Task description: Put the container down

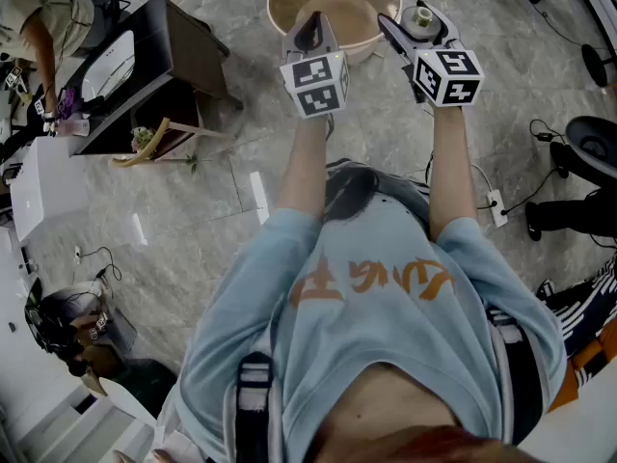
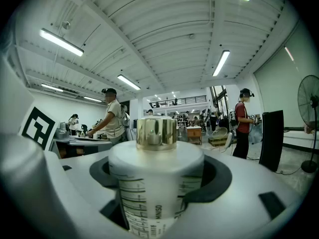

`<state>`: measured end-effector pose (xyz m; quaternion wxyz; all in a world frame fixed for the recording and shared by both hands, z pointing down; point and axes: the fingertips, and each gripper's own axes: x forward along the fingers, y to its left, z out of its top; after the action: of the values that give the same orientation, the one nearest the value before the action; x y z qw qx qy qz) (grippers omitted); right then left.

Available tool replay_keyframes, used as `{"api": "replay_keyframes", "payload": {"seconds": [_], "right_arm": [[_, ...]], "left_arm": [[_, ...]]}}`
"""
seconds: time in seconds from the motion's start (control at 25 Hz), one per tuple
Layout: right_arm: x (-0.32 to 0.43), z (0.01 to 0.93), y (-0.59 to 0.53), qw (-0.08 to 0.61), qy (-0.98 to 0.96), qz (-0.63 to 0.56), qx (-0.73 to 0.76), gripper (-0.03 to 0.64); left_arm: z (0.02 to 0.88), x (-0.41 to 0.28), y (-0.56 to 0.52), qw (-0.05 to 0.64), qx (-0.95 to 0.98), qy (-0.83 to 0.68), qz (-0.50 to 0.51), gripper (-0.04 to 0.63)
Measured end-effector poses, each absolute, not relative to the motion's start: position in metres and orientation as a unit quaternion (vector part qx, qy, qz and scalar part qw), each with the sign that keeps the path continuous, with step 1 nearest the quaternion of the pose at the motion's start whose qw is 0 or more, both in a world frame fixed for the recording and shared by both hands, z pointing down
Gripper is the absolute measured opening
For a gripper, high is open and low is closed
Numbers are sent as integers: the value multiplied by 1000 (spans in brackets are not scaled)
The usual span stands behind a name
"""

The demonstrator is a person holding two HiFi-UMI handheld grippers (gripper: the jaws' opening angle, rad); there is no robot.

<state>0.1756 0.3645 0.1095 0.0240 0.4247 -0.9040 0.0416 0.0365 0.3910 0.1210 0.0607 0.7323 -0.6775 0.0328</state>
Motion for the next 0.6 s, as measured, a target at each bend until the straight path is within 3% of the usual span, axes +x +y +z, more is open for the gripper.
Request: {"api": "replay_keyframes", "payload": {"seconds": [0.6], "right_arm": [[193, 109, 349, -18, -896, 96, 434, 362]], "left_arm": [[123, 14, 391, 72, 709, -701, 17, 26]]}}
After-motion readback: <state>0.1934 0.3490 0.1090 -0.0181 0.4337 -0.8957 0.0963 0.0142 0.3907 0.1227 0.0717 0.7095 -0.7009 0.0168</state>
